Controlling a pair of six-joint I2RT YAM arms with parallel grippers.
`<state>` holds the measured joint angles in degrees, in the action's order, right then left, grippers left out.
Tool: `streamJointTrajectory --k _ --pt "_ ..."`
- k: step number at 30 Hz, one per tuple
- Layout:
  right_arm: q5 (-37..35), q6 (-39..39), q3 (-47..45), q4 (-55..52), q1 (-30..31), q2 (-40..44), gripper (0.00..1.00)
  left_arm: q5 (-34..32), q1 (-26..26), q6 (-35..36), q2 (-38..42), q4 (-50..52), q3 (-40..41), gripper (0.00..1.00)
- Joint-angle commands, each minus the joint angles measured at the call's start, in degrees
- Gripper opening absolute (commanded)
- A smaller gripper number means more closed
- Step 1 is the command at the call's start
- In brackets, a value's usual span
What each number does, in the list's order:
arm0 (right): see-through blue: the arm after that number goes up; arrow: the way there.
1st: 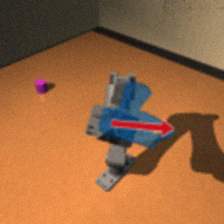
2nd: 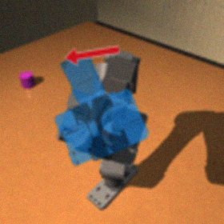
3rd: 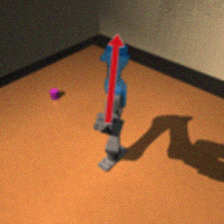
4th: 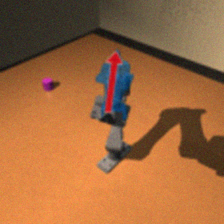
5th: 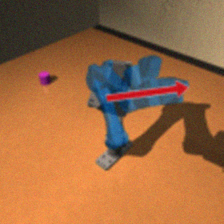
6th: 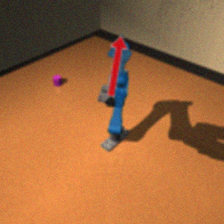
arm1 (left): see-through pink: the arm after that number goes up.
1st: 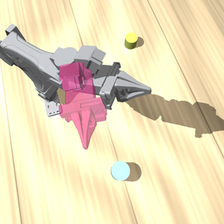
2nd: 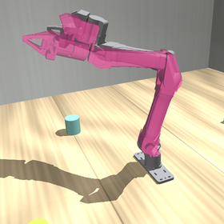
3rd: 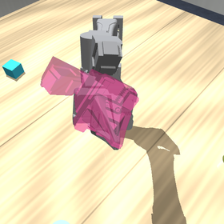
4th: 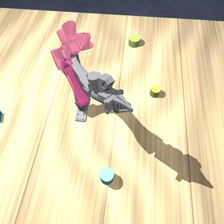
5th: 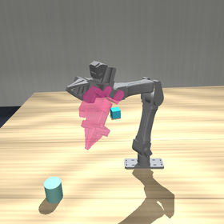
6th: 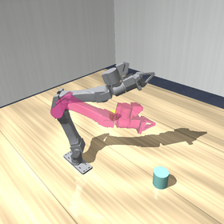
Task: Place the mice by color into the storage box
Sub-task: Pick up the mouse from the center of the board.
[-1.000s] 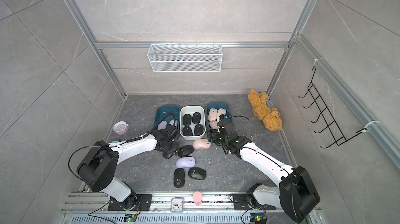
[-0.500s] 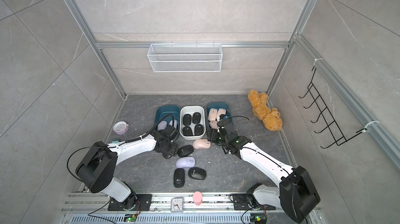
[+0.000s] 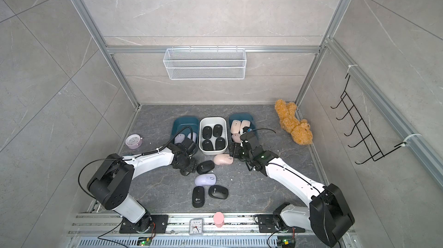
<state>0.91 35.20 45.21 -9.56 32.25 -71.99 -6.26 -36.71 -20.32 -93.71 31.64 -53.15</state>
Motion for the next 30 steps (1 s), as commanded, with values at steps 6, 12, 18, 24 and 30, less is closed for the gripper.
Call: streamJointTrajectory --k 6,12,18,24,30 --pt "-1.0 0.5 0.5 -0.2 0.4 0.9 0.65 -1.2 0.1 -0.4 -2.1 2.7 -1.7 0.74" --pt "-1.0 0.3 0.7 -0.5 0.4 1.1 0.65 -1.8 0.1 -1.4 -2.2 4.5 -2.1 0.67" --pt "-1.5 0.3 0.0 -0.9 0.4 2.3 0.65 -2.4 0.1 -4.6 1.5 5.2 -1.2 0.58" --pt "-1.6 0.2 0.0 -1.5 0.4 3.3 0.65 -4.1 0.1 -6.7 7.4 5.5 -0.1 0.54" --pt "-1.7 0.4 0.1 -1.8 0.4 4.3 0.65 -5.8 0.1 -7.5 14.0 7.7 -0.7 0.54"
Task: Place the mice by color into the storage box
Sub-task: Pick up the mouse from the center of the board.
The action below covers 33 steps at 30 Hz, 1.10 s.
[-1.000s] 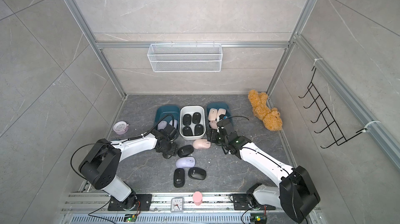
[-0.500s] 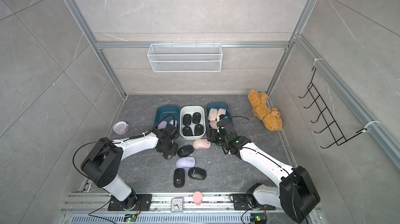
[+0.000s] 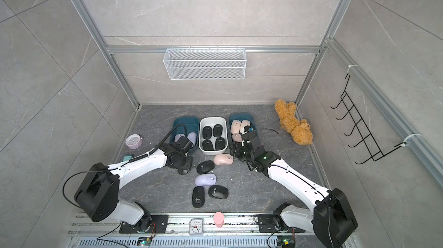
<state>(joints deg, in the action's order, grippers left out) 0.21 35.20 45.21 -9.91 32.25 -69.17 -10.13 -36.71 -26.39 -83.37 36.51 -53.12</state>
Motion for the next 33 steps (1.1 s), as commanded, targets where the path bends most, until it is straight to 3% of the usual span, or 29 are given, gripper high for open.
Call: streamJointTrajectory --k 1,7,13,21,33 --pt "-1.0 0.5 0.1 -1.5 0.4 1.7 0.65 -2.0 0.1 -1.5 4.9 3.4 -1.2 0.54" --pt "-1.2 0.7 0.1 -1.4 0.4 2.1 0.65 -2.4 0.1 -0.1 9.7 6.8 -6.3 0.54" --pt "-1.2 1.0 0.0 -1.1 0.4 2.0 0.65 -2.1 0.1 2.8 7.4 8.5 -14.9 0.54" --pt "-1.4 1.4 -0.5 -0.6 0.4 2.4 0.64 1.9 0.1 7.3 -3.7 5.9 -28.2 0.54" --pt "-3.1 1.1 -1.6 -0.3 0.4 2.8 0.64 6.7 0.1 9.3 -26.6 4.9 -49.2 0.54"
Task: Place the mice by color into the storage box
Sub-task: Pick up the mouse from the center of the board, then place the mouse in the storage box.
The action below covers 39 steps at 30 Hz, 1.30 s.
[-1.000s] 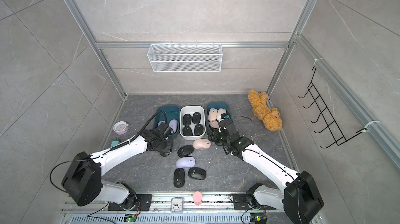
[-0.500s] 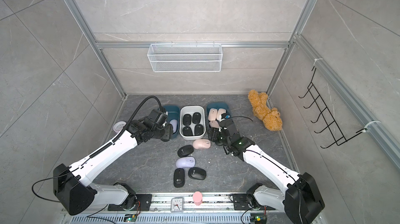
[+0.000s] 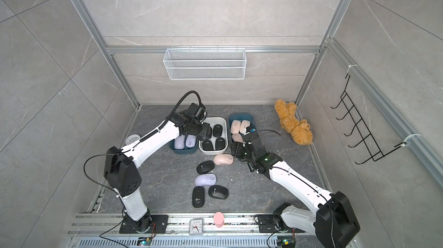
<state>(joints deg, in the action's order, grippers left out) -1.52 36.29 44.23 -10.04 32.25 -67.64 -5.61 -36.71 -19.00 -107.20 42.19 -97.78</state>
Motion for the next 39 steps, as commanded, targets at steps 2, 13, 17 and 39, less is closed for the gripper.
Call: streamJointTrajectory --k 2,13,17,39 --pt "-1.6 -0.2 -0.7 -0.2 0.4 1.1 0.64 2.6 0.1 2.1 -6.3 -0.5 -8.2 0.54" --pt "-3.0 -0.3 -2.4 0.1 0.4 1.3 0.64 3.5 0.1 2.1 -21.1 2.4 -22.9 0.54" --pt "-3.0 0.0 -3.3 0.3 0.3 1.5 0.64 3.2 0.1 1.6 -24.2 2.1 -25.3 0.54" --pt "-3.3 0.4 -4.5 -1.1 0.3 2.5 0.64 2.4 0.1 0.6 -32.1 1.1 -28.8 0.57"
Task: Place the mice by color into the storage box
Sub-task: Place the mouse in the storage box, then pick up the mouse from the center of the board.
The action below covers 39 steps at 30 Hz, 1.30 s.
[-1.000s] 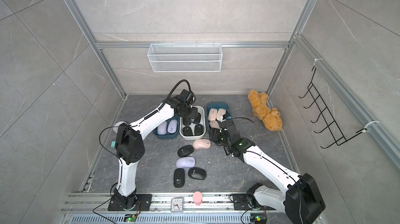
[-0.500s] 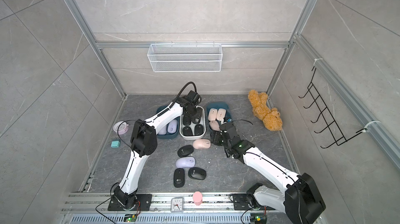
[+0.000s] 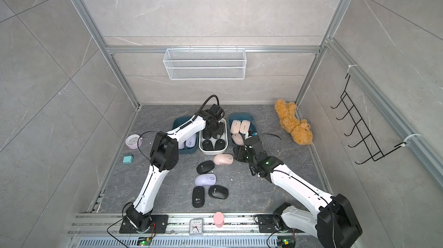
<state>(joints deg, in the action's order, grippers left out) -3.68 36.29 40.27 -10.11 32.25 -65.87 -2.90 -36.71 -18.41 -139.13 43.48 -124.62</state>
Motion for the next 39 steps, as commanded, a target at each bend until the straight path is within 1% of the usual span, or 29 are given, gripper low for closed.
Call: streamJointTrajectory --k 1,5,8,19,20,25,30,39 --pt "-1.1 0.4 -0.6 -1.1 0.3 0.7 0.64 -0.4 0.1 -0.2 -0.1 -0.3 -1.9 0.59" --pt "-1.0 0.4 -0.3 -1.1 0.4 0.6 0.64 -0.6 0.1 -0.5 0.3 -0.4 -2.3 0.66" --pt "-0.9 0.5 -0.2 -1.3 0.4 0.8 0.64 -0.7 0.1 -0.6 1.0 -0.5 -2.4 0.68" --pt "-2.3 0.3 0.9 -3.4 0.3 2.6 0.64 0.8 0.1 -0.1 5.2 -1.4 -2.1 0.69" --pt "-2.4 0.3 1.2 -3.6 0.3 2.7 0.64 0.9 0.1 0.0 7.4 -1.5 -1.9 0.69" --pt "-2.8 0.4 2.9 -6.2 0.4 3.3 0.64 1.8 0.0 0.0 11.7 -3.5 0.7 0.69" --pt "-3.8 0.8 2.9 -7.3 0.4 5.7 0.64 2.4 -0.2 0.1 17.0 -4.3 3.8 0.69" --pt "-4.0 0.7 4.4 -9.6 0.4 7.0 0.64 1.6 -1.1 0.3 29.1 -7.4 14.6 0.69"
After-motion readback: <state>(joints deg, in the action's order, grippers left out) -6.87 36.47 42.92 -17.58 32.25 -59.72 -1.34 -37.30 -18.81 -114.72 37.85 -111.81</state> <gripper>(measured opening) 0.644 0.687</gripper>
